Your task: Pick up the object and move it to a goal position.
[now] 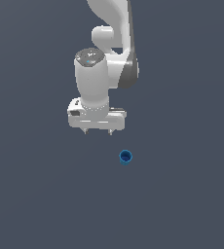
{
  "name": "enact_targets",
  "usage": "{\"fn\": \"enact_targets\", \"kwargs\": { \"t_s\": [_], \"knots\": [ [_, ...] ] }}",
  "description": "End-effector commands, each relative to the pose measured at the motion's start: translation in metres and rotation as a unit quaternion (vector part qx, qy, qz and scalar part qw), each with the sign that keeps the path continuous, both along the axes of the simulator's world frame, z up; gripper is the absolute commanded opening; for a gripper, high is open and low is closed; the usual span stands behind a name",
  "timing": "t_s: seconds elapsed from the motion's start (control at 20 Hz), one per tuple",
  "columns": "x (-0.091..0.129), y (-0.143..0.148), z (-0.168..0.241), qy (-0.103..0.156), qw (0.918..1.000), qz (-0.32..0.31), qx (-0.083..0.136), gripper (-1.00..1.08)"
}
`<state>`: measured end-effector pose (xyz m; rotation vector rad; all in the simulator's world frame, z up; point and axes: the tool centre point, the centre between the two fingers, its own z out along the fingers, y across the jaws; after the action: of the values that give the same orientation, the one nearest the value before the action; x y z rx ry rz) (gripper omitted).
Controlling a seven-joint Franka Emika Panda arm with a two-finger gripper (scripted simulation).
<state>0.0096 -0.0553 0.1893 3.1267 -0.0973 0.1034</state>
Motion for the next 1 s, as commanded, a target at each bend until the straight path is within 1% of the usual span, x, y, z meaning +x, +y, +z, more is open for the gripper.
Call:
{"fn": "enact_targets", "kwargs": {
  "t_s": [0.0, 0.15, 0.35, 0.5, 0.95],
  "knots": [
    [0.000, 0.000, 0.000, 0.000, 1.0000, 0.000, 0.000, 1.00],
    [-0.001, 0.004, -0.002, 0.004, 1.0000, 0.007, 0.000, 1.00],
    [-0.004, 0.019, -0.007, 0.015, 0.9994, 0.030, 0.000, 1.00],
    [-0.005, 0.022, -0.008, 0.018, 0.9992, 0.036, 0.000, 1.00],
    [0.000, 0.027, -0.013, 0.018, 0.9997, 0.014, 0.002, 1.00]
  ]
}}
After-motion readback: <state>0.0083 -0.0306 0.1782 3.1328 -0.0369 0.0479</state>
